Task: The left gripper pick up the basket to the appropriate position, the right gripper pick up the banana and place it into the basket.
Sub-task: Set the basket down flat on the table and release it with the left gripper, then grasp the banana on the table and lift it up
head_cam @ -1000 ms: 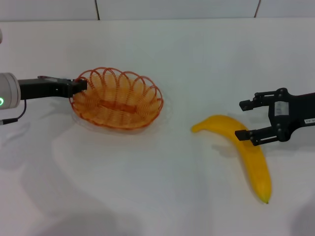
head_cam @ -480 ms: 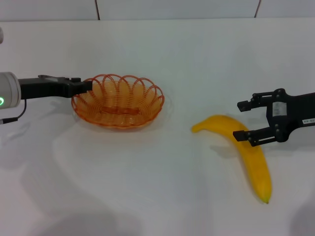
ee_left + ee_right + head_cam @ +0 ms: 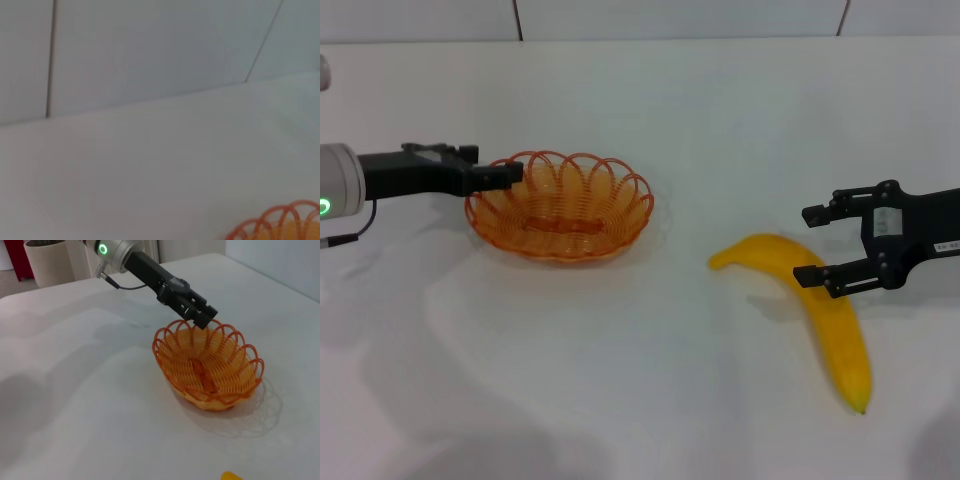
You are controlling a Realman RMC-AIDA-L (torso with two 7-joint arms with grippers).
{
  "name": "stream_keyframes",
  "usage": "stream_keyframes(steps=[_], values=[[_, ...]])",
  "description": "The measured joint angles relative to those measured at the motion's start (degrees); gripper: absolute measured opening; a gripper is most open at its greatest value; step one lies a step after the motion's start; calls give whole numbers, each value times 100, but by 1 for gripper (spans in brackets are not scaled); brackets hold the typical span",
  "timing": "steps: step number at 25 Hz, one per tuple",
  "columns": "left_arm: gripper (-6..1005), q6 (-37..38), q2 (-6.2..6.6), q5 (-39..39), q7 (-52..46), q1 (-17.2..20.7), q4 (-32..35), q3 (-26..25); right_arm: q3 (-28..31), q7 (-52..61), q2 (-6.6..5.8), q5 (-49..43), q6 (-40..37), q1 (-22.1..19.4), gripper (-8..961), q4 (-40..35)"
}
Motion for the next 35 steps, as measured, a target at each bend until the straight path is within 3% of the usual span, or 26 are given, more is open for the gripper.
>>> stream_keyframes(steps=[3, 9, 14, 23, 28, 32, 35], values=[[788, -1, -13, -280, 377, 67, 12, 0, 0, 0, 0, -1, 4, -4, 819, 0], [859, 253, -29, -1211, 1383, 311, 24, 0, 0, 6, 0, -5, 8, -13, 819, 0], [860, 854, -45, -2063, 2115, 518, -11, 16, 0, 12, 0, -5, 8, -18, 819, 0], [854, 2987, -36, -2562, 2000, 817, 16, 79, 0, 69, 0, -8, 8, -39, 819, 0], [849, 3540, -22, -2559, 1667, 987, 266, 96, 0, 74, 0, -20, 8, -45, 819, 0], [845, 4502, -27, -3398, 1932, 1302, 276, 114, 0, 75, 0, -25, 12, -51, 819, 0], [843, 4712, -35, -3847, 1984, 1472, 275, 104, 2, 77, 0, -62, 14, -51, 819, 2]])
